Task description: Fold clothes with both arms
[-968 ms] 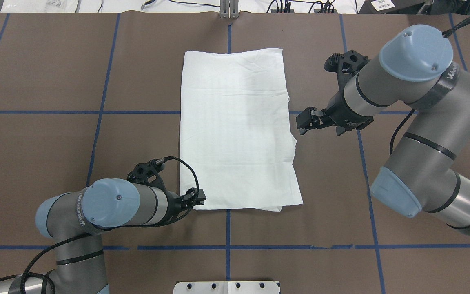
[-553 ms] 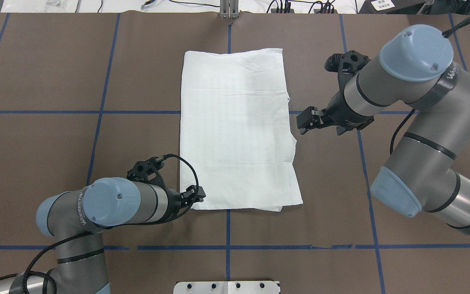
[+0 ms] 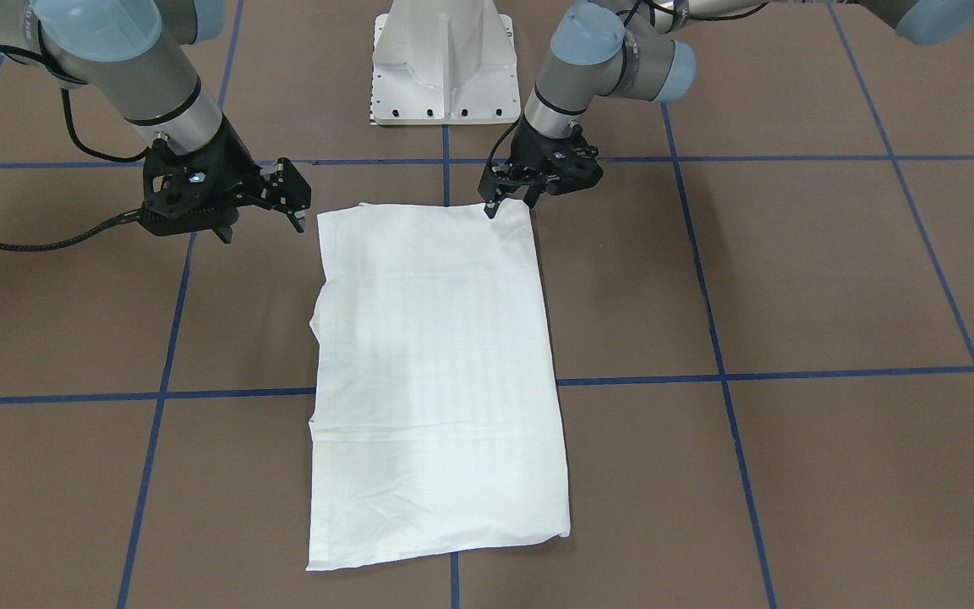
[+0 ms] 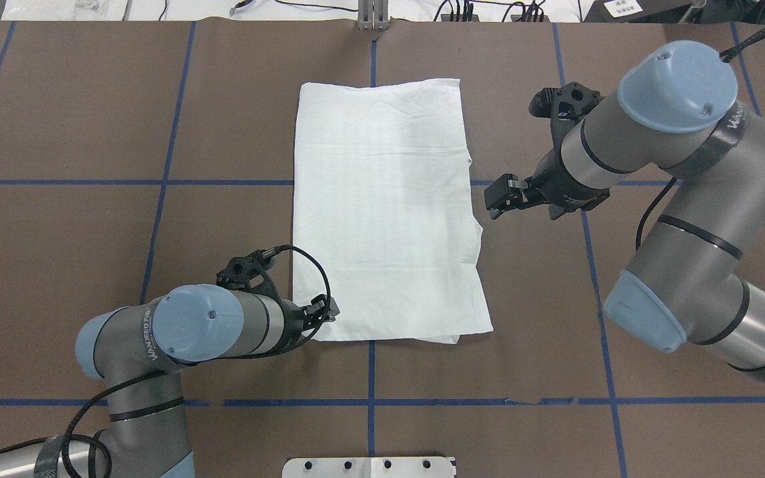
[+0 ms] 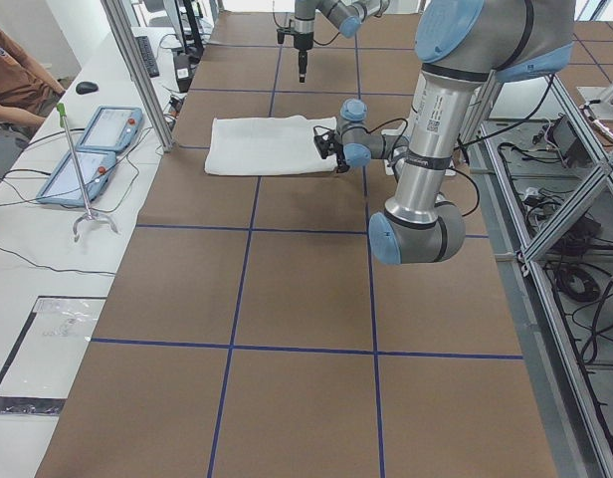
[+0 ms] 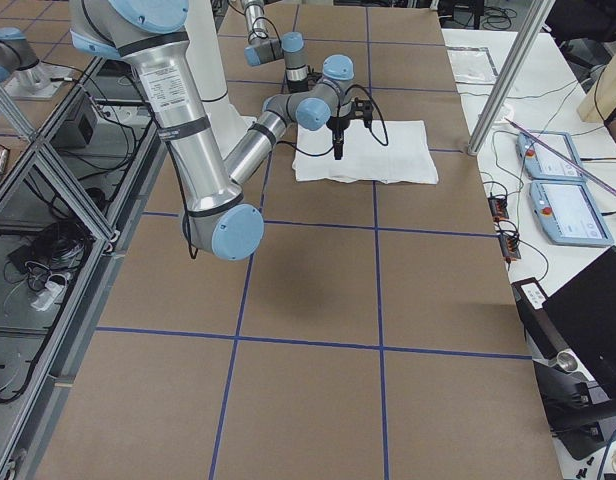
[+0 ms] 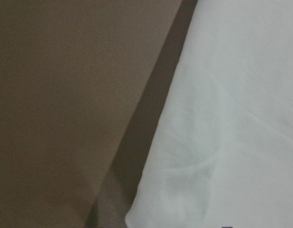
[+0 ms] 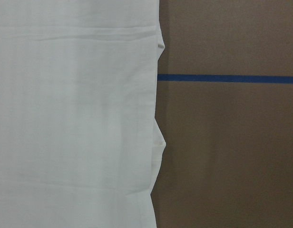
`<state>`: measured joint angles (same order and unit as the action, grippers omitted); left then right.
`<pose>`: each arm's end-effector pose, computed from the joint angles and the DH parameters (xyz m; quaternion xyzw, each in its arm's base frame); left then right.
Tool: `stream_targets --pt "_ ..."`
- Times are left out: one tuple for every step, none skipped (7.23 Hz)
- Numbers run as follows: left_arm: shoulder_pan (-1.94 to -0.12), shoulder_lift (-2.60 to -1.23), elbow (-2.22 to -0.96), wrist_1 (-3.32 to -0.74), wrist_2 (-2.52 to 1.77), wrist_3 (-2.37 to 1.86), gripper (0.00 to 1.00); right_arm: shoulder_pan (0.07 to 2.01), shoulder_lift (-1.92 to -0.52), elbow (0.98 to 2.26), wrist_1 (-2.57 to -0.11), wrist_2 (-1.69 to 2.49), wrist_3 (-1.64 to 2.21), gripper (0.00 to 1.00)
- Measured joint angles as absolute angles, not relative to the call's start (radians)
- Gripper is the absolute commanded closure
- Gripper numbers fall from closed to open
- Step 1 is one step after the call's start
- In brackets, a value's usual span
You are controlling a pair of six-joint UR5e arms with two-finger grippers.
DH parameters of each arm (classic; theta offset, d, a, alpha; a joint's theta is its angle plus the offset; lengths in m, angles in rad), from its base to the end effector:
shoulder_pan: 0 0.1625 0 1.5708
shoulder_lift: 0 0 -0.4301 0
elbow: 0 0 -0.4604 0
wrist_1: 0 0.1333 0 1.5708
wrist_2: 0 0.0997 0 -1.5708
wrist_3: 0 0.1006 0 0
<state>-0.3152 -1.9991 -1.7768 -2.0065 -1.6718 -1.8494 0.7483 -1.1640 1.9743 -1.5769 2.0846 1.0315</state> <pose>0.6132 -0.3295 0.2415 -0.0341 0.5099 -0.2267 0.8291 -0.3972 -0.4832 0.2129 0.0402 -0.4431 -0.0061 0.8956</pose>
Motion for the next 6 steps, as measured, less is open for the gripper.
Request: stream_targets --pt "-0.325 -2.000 -1.777 -2.006 -1.670 -1.849 0.32 0.748 -1.164 1.974 -1.577 2.085 1.031 0.00" --pt "-0.334 -2.000 -1.776 -2.006 -1.669 -1.848 0.32 0.749 -1.164 1.974 -1.577 2.085 1.031 0.00" --pt "-0.340 -2.000 -1.775 -2.006 -1.669 -1.848 0.32 0.749 -1.164 1.974 -1.577 2.084 1.031 0.00" --pt "-0.342 -2.000 -1.775 -2.006 -1.669 -1.847 0.32 0.749 -1.166 1.974 -1.577 2.084 1.031 0.00" --pt "-0.342 -2.000 -1.774 -2.006 -1.669 -1.848 0.32 0.749 -1.169 1.974 -1.577 2.083 1.030 0.00" --pt "-0.342 -2.002 -1.773 -2.007 -1.669 -1.848 0.32 0.749 -1.173 1.974 -1.577 2.083 1.030 0.00"
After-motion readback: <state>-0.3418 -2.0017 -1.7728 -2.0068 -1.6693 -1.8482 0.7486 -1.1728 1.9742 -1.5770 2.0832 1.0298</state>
